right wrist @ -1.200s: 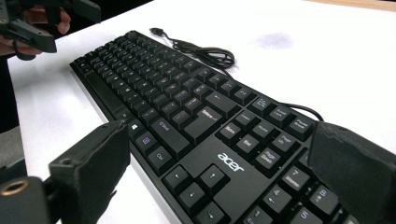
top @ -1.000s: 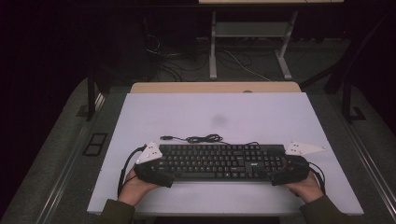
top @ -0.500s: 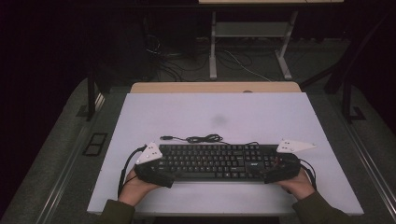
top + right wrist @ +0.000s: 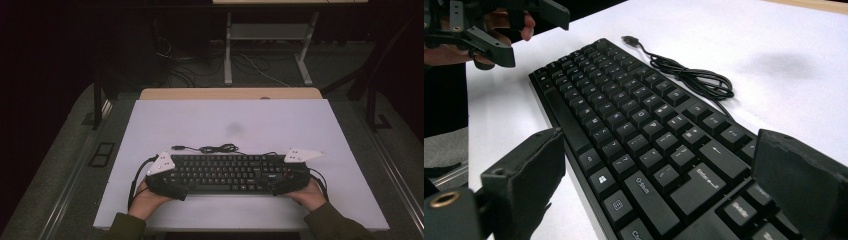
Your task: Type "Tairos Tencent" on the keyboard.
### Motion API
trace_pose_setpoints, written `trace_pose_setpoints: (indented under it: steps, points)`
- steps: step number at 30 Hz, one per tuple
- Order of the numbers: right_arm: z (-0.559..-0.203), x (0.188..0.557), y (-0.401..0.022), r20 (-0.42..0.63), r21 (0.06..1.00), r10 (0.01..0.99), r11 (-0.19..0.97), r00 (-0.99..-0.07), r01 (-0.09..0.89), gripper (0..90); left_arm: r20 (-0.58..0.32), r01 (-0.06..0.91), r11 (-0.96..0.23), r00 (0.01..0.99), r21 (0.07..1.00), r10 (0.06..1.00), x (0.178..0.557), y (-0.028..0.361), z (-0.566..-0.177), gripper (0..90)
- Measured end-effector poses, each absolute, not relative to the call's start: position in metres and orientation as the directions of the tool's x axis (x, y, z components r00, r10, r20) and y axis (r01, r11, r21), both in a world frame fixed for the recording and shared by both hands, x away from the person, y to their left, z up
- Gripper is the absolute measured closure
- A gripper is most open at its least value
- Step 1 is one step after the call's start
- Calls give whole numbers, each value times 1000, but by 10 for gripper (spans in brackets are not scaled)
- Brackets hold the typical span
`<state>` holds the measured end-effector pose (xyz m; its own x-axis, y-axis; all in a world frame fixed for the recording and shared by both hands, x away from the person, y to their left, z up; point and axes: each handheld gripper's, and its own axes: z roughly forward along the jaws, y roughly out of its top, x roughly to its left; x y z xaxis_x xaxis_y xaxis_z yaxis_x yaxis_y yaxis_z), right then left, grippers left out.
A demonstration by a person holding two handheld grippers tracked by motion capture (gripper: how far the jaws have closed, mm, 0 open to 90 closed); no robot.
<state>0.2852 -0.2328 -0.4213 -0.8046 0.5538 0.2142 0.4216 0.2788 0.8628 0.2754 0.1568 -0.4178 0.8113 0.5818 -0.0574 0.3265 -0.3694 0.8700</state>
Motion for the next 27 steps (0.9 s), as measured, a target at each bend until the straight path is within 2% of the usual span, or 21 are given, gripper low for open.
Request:
trace_pose_setpoints:
  steps: [4,5,6,18,27]
  points:
    - [-421,286,-228,216,861,554,280,-804,424,70,-60,329,-372,813,868,579,275,155,-419,16]
    - [-421,287,-226,211,860,547,290,-810,420,169,-61,329,-370,813,869,579,275,155,-419,16]
    - [-421,288,-225,220,860,525,293,-822,418,199,-63,330,-367,812,870,580,275,155,-419,17]
    - [-423,297,-210,223,839,508,334,-832,430,252,-68,329,-364,816,871,574,277,155,-419,17]
    - [-425,301,-201,230,822,496,361,-837,440,333,-73,333,-362,815,871,574,277,155,-420,17]
